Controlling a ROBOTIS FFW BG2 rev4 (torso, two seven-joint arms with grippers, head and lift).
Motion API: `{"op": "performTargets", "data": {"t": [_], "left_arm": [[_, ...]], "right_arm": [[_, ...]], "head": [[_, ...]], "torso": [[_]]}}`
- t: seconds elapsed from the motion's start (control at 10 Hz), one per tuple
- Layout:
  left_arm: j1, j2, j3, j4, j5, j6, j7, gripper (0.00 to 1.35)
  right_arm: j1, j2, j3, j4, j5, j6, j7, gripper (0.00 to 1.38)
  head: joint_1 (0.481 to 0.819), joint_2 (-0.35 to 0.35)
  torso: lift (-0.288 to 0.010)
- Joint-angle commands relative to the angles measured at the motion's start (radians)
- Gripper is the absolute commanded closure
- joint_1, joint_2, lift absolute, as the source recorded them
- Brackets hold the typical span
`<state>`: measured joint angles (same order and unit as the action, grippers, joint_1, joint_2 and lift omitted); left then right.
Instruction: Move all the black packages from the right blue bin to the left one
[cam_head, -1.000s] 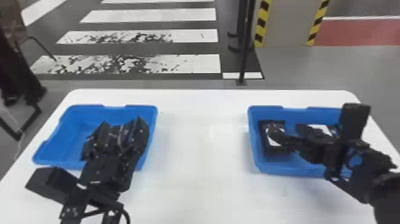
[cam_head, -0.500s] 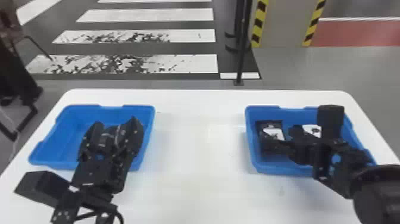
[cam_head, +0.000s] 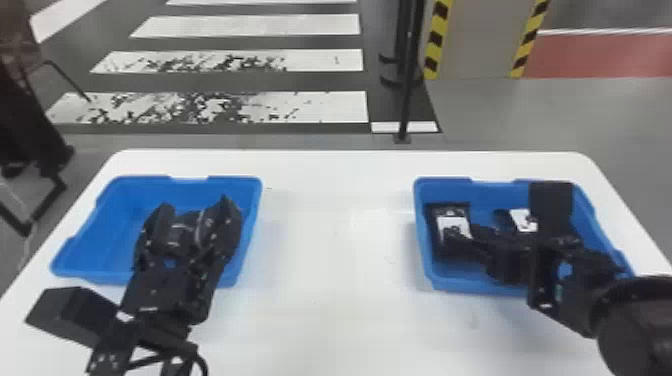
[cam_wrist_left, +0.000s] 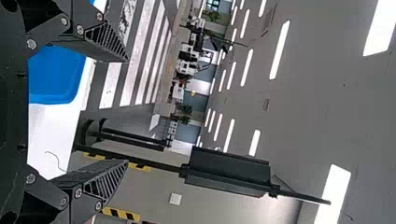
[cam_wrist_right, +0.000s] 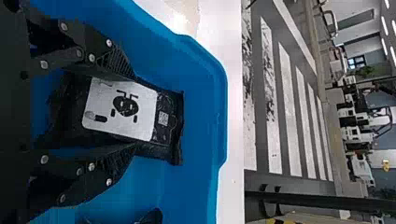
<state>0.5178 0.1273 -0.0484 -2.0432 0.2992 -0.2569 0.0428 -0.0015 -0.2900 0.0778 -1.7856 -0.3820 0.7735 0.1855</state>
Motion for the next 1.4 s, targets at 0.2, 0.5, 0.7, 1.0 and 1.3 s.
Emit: {"op": "performTargets", "data": {"t": [0.2,0.5,0.7,1.0,1.3], "left_arm": [[-0.022,0.002,-0.017,0.005,-0.002,0.002,0.0,0.32],[-0.029,0.0,-0.029,0.007,-0.002,-0.008,0.0,0.32],[-0.044,-0.005,-0.045,0.007,0.002,-0.023,0.003,0.32],[-0.061,0.014,-0.089,-0.01,0.096,-0.023,0.006,0.32],[-0.083,0.04,-0.183,-0.103,0.241,0.011,0.006,0.32]], "right_arm": [[0.001,0.0,-0.004,0.003,-0.021,0.044,-0.003,1.1],[0.077,0.005,-0.07,-0.142,-0.031,0.017,-0.004,1.18],[0.154,0.017,-0.152,-0.294,-0.061,-0.008,-0.003,1.18],[0.107,0.008,-0.181,-0.282,-0.194,-0.158,0.204,1.18],[-0.031,-0.046,-0.008,-0.061,-0.406,-0.256,0.425,1.18]], "head": [[0.695,0.045],[0.695,0.035],[0.695,0.02],[0.695,0.013],[0.665,0.059]], "torso": [[-0.181],[-0.181],[-0.181],[-0.181],[-0.181]]}}
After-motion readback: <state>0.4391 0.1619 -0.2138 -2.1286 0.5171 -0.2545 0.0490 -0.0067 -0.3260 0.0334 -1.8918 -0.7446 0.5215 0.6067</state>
